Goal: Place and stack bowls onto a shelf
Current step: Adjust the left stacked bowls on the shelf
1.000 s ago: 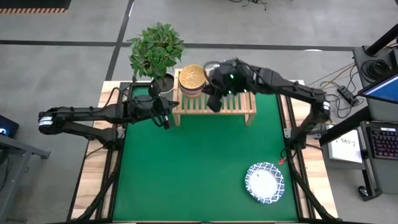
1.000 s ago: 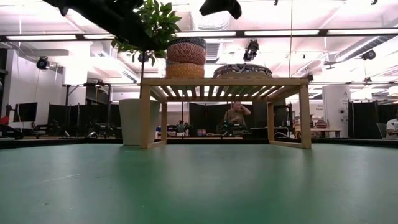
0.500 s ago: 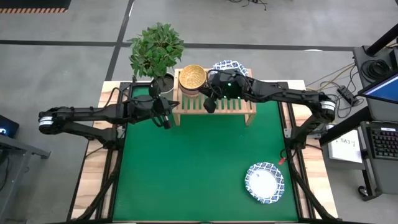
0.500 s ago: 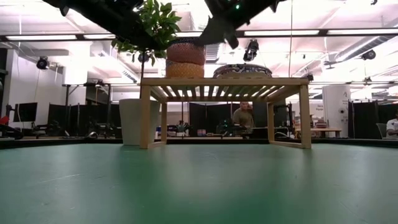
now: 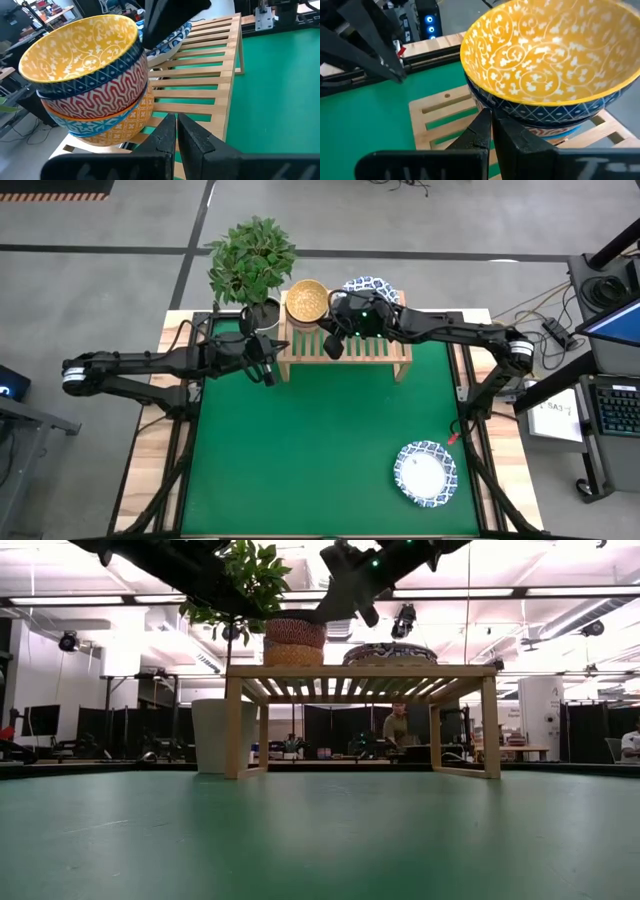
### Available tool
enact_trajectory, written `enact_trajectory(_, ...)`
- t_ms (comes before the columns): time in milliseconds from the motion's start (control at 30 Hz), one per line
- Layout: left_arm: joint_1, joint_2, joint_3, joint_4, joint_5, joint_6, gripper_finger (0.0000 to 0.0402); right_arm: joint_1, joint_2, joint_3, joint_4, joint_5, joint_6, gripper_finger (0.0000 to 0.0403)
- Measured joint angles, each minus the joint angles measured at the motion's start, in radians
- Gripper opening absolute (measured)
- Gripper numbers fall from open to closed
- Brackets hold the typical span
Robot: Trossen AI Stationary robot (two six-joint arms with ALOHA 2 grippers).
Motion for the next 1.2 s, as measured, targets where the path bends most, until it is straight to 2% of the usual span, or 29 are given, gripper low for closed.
enact_trajectory(233,0.006,0.0,0.0,-0.005,-0.031,0.006,0.0,0.0,0.011,-0.016,-0.012,0.002,0.004,0.0009)
enact_trajectory(400,0.034,0.007,0.0,0.004,-0.233,0.062,0.0,0.0,0.002,-0.015,-0.012,0.001,0.012,0.0009)
enact_trajectory(467,0.063,0.014,0.0,0.025,-0.257,0.093,0.0,0.0,0.001,-0.014,-0.013,0.001,0.012,0.0009)
enact_trajectory(767,0.194,0.122,0.002,0.157,-0.238,0.22,0.0,0.0,0.001,-0.014,-0.035,0.001,0.009,0.0009)
enact_trajectory(1000,0.207,0.193,0.003,0.26,-0.232,0.279,0.0,0.0,0.001,-0.02,-0.048,0.001,-0.001,0.0009)
enact_trajectory(1200,0.208,0.211,0.003,0.266,-0.232,0.281,0.0,-0.001,0.003,-0.022,-0.046,0.016,-0.02,0.0009)
